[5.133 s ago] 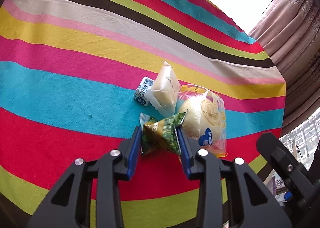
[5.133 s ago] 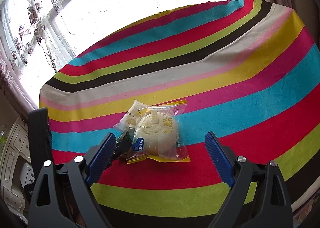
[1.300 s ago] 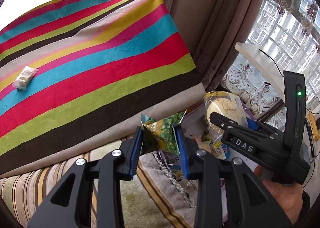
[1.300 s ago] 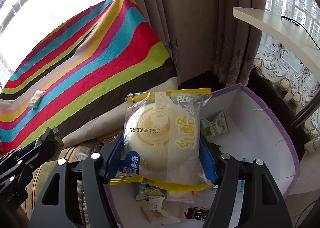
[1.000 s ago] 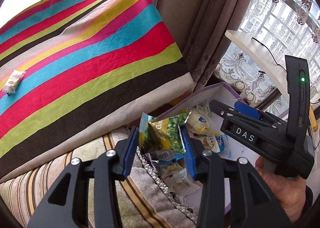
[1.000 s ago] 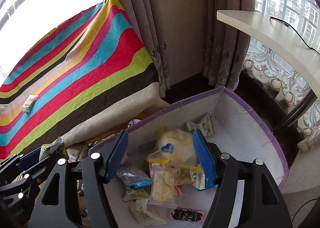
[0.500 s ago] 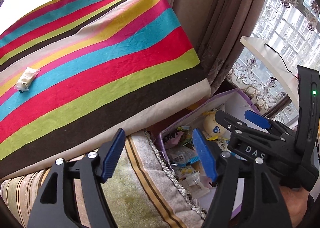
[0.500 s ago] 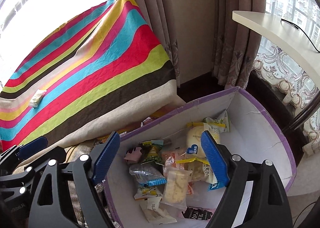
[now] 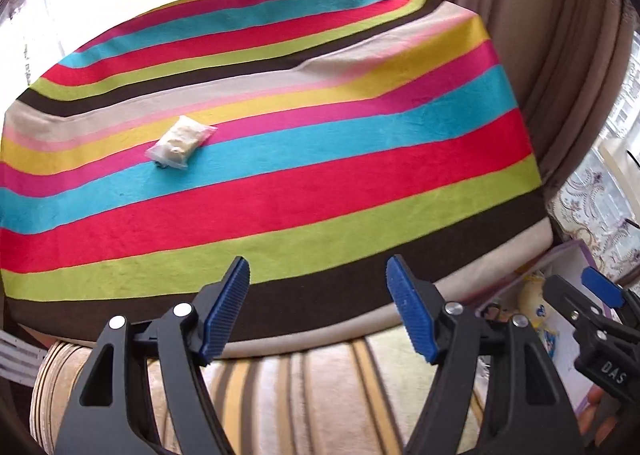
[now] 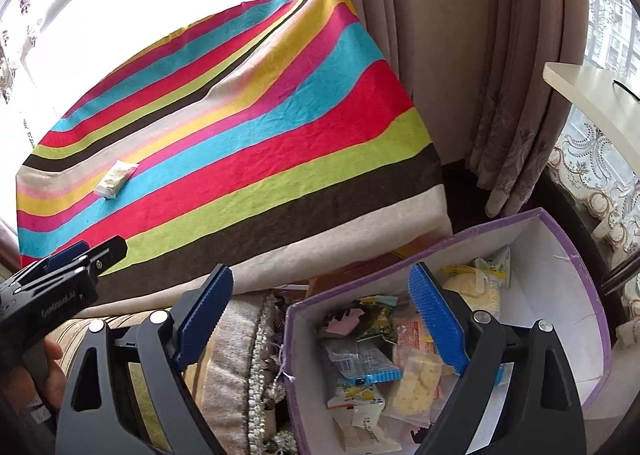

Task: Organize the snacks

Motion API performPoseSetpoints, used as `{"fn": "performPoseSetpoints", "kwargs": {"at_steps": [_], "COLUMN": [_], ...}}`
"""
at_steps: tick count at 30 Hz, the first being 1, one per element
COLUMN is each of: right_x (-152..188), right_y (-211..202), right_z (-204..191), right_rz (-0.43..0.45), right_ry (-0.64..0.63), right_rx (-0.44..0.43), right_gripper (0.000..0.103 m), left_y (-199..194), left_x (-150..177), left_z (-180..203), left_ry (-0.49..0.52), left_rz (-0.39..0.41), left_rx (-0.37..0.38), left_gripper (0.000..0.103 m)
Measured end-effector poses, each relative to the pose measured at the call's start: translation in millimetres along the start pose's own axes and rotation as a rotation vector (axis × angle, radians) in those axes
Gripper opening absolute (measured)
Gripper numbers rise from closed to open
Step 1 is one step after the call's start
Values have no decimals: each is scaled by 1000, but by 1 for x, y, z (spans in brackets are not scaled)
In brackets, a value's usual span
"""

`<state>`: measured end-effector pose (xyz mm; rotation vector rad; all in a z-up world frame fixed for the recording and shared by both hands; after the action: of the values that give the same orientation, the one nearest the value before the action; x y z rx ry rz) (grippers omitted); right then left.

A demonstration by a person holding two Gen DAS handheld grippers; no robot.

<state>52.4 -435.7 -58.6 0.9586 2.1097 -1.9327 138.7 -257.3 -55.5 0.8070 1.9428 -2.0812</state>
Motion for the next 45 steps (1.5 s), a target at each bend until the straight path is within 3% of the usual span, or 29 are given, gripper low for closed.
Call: {"fn": "performPoseSetpoints", "kwargs": {"at_steps": [7, 14, 22, 33, 45], "right_x": [-9, -15, -20, -23, -24], "right_y": [8, 20, 33, 49, 64], "right_z": [-38, -72, -121, -191, -251], "right_rz": [-16, -38, -62, -97, -100], "right_ry": [-62, -114, -183, -270, -319], "right_rx": [-23, -46, -72, -118, -174], "right_gripper": [87, 87, 87, 87, 87], "left_y": [2, -11, -22, -28, -23], "left_x": [-9, 2, 26, 55, 63], "left_z": [-96, -189, -269, -335, -350], "left_ry": [-194, -374, -533, -643, -678], "left_rz": [14, 40, 43, 15, -9], "left_rx": [-165, -284, -362, -374, -354], "left_gripper": [71, 71, 71, 71, 71]}}
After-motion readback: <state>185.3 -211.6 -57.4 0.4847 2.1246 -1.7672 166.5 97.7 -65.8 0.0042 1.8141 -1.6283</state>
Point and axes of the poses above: each gripper's, at about its wrist camera, not at the fingertips, and y roughly the way its jaws point, z to its right, x to its underside, the point moved 10 cm from there along y, roughly the way its jaws point, and after that the axes turned 7 degrees about -z, right-handed, at the moved point
